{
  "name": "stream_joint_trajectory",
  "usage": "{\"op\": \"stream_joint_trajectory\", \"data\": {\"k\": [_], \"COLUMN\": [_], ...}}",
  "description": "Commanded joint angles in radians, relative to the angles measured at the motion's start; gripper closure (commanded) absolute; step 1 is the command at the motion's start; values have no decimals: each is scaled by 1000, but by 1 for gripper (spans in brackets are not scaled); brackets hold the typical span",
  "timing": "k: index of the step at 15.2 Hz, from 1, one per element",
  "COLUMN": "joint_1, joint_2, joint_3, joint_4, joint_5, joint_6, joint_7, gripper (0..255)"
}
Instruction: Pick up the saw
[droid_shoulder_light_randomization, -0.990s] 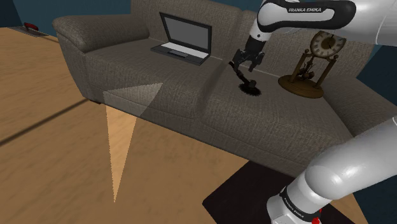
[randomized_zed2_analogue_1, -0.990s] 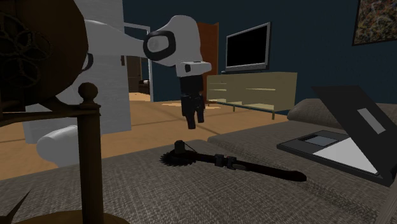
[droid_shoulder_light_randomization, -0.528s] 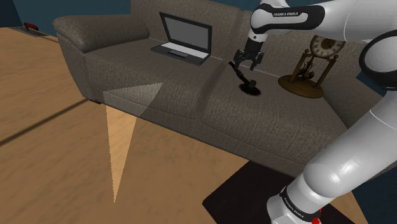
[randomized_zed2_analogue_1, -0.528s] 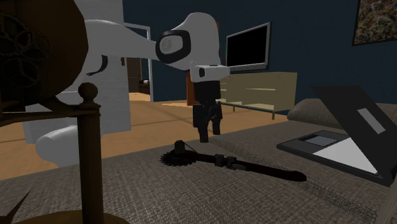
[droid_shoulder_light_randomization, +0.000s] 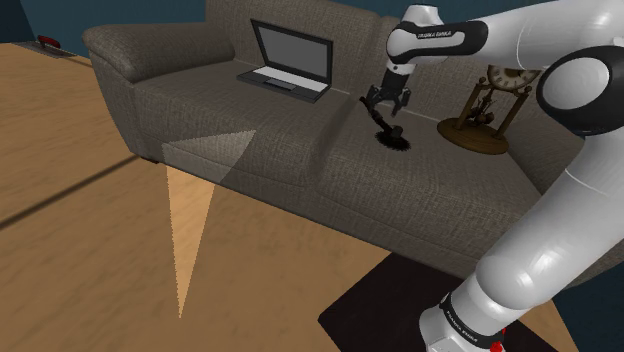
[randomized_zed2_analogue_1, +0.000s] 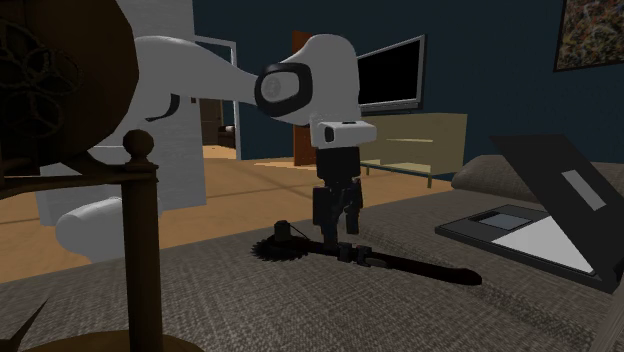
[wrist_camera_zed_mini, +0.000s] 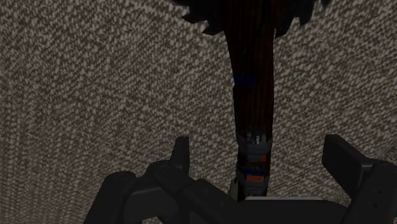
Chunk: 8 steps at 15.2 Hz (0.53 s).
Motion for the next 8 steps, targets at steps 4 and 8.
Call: {"op": "stream_joint_trajectory", "data": {"k": [4, 8], "joint_1": [0, 0], "joint_2": [7, 8], "joint_3": [0, 0], "joint_4": [-28, -28], "joint_5": [0, 0], "joint_6": [34, 36], "joint_7": [4, 2], "gripper": [255, 255]}}
